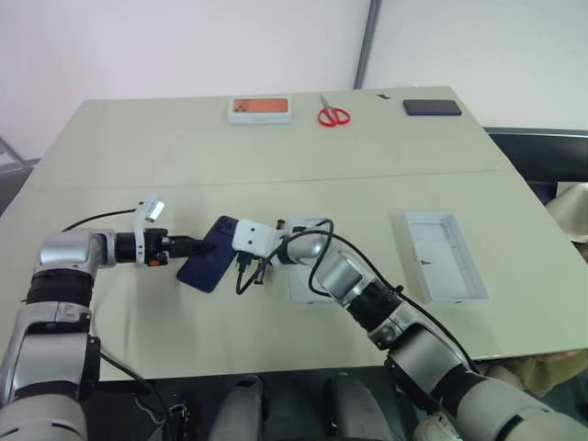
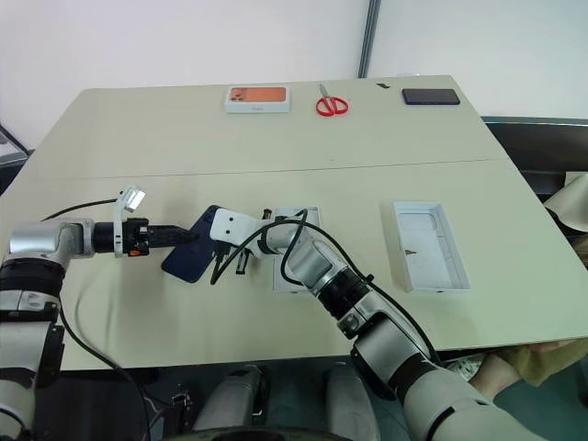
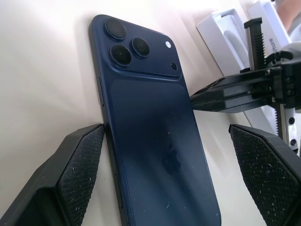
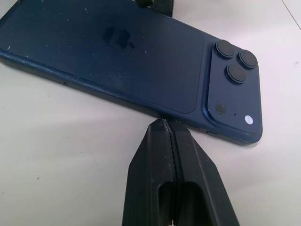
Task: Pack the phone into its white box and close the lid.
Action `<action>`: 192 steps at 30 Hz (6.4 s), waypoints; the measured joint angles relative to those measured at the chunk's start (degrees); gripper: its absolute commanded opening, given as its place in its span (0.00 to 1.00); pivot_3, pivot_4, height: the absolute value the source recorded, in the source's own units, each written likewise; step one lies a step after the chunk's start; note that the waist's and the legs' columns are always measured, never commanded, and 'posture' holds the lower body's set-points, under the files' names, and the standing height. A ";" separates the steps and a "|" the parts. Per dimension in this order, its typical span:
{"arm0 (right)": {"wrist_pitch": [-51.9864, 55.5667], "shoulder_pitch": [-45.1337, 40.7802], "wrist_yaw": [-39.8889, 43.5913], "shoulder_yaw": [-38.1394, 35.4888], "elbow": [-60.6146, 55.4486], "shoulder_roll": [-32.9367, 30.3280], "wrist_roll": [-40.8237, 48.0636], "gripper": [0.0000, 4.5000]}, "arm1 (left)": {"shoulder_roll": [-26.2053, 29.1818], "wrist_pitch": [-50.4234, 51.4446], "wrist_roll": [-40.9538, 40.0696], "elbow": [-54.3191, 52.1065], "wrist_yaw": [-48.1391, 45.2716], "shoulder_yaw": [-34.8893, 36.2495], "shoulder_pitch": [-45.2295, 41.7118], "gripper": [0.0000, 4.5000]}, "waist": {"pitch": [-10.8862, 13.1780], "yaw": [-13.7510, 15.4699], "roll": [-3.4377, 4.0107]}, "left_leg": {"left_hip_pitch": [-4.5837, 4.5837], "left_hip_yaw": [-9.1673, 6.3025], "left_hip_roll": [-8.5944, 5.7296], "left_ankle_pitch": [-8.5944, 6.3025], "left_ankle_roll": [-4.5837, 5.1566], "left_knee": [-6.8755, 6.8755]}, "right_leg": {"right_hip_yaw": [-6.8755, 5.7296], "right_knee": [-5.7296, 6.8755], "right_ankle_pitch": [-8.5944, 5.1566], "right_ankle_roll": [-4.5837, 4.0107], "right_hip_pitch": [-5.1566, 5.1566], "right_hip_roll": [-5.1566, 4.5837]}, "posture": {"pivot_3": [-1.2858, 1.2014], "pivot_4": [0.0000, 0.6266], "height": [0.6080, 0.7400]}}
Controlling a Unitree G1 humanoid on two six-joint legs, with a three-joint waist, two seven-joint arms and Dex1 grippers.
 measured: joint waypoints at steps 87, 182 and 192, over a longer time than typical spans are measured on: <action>-4.20 -0.20 -0.47 -0.82 2.16 -0.40 -2.57 0.00 | -5.32 12.19 -13.08 -2.16 7.33 7.28 3.94 0.08 | -0.08 -0.13 -0.06 | 0.12 -0.05 0.03 0.09 -0.16 -0.35 | 0.09 0.02 0.02 -0.04 -0.12 0.02 | 0.52 0.24 1.00; -0.21 15.09 18.32 -5.66 -24.34 -21.40 13.76 0.99 | -25.69 29.31 -43.62 -23.78 48.99 31.15 9.89 0.00 | 0.08 0.35 -0.45 | -0.06 -0.05 0.07 0.18 -0.33 -0.33 | 0.03 -0.26 0.07 -0.10 -0.13 -0.06 | 0.52 0.24 1.00; -0.17 16.11 20.21 -15.14 -28.23 -29.24 19.25 0.99 | -27.25 27.49 -43.50 -22.85 48.99 28.35 9.00 0.00 | 0.10 1.52 -0.48 | -0.07 -0.03 0.05 0.18 -0.33 -0.32 | 0.01 -0.32 0.07 -0.10 -0.10 -0.08 | 0.52 0.24 1.00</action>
